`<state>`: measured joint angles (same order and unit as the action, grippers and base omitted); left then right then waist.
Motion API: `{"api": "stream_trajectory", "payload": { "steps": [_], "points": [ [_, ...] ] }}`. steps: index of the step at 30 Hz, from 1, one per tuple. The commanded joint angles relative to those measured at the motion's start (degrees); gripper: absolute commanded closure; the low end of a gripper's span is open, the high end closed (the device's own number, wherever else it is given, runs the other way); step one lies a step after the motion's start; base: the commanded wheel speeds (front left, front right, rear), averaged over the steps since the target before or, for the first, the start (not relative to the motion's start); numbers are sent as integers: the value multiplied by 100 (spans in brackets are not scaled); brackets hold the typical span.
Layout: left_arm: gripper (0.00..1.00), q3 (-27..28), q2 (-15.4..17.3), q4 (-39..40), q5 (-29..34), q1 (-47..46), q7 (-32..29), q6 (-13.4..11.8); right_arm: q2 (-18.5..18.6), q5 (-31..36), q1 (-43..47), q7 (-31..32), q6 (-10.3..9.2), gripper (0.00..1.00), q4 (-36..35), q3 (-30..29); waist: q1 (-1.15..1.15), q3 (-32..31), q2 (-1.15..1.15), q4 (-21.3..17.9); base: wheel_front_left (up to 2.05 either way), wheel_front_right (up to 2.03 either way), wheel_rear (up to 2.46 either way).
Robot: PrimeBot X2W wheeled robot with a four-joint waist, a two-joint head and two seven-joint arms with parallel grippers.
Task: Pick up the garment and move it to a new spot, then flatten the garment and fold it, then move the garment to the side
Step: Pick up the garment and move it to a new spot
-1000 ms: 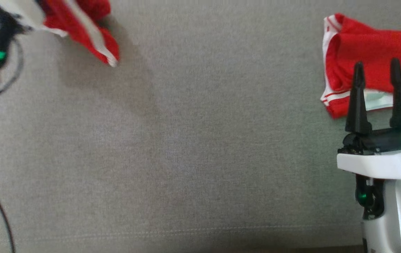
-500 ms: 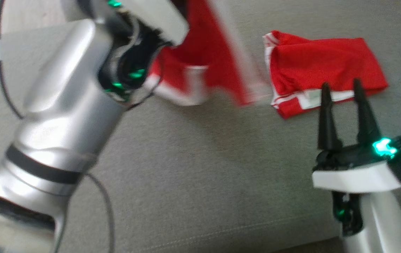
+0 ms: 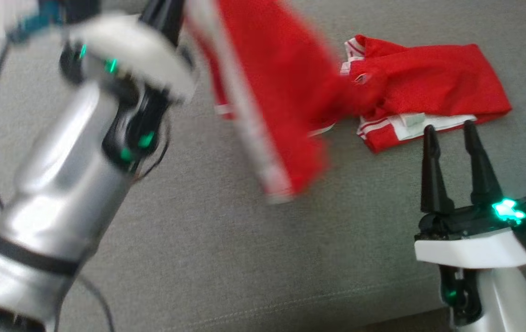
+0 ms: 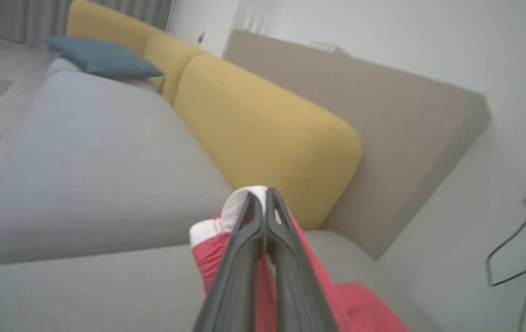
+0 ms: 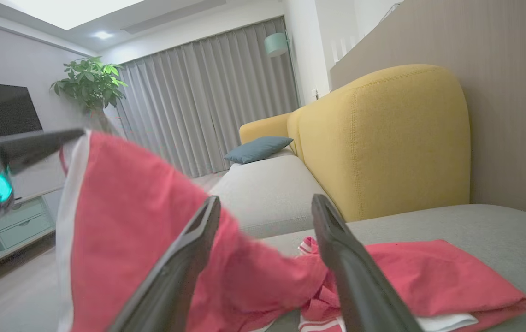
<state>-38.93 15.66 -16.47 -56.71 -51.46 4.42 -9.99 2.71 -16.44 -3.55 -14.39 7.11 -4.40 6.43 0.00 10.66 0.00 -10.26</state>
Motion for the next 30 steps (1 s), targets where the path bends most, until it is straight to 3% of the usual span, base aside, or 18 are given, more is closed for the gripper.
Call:
{"api": "stream_trajectory", "payload": {
  "steps": [1,8,15,16,17,18,19,25,30],
  "points": [
    [100,196,265,87,76,-96,107,53,17,54,-215,-61,37,0,-210,77,0,53,0,56,0,0,0],
    [100,155,791,-758,227,607,546,320,17,215,-306,-61,37,0,-146,-39,0,124,0,222,0,0,0],
    [100,229,853,-1674,339,744,903,557,17,366,-328,-61,37,0,-13,194,0,173,0,329,0,0,0],
    [91,269,833,-1929,395,716,962,585,17,395,-323,-61,37,0,18,268,0,195,0,333,0,0,0],
    [62,297,825,-2053,423,695,985,596,17,403,-322,-61,37,0,26,294,0,208,0,330,0,0,0],
    [45,327,821,-2164,461,667,1005,610,17,408,-321,-61,37,0,27,314,0,223,0,326,0,0,0],
    [0,358,816,-2270,498,639,1020,626,17,411,-319,-61,37,0,26,326,0,233,0,322,0,0,0],
    [0,746,780,-2533,754,464,1054,723,17,467,-276,-61,37,0,54,258,0,228,0,419,0,0,0],
    [0,1399,810,-2001,1356,773,1056,783,17,613,-271,-61,37,0,142,161,0,52,0,705,0,0,0]
  ]
}}
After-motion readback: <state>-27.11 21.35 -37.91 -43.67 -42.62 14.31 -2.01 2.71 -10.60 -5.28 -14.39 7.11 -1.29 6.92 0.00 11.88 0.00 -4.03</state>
